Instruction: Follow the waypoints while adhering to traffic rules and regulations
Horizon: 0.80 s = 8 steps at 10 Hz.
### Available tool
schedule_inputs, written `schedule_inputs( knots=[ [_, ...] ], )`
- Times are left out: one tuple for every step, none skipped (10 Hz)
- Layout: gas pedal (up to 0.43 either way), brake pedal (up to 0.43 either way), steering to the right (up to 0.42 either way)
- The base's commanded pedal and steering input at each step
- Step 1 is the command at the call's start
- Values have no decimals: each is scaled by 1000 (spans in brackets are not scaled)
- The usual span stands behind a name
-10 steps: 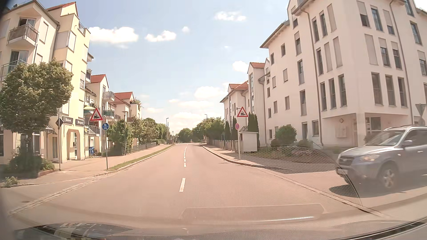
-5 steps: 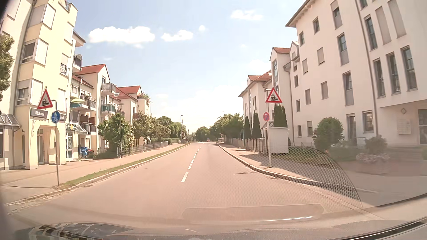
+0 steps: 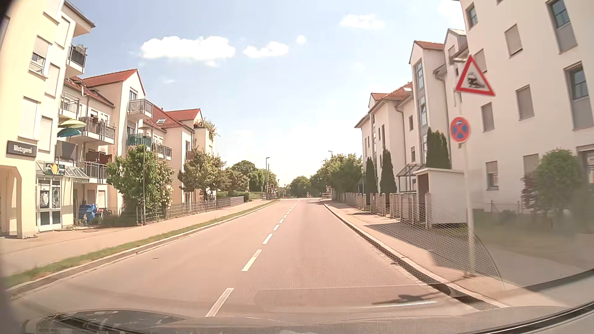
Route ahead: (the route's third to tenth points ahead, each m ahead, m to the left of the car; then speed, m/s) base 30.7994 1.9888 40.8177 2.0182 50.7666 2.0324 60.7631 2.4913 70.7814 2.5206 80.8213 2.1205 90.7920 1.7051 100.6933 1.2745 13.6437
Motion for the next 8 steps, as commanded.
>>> schedule_inputs(
  knots=[
    [280, 12, -25],
    [280, 12, -21],
    [280, 12, -16],
    [280, 12, -11],
    [280, 12, -3],
    [280, 12, -1],
    [280, 12, -1],
    [280, 12, -1]
  ],
)
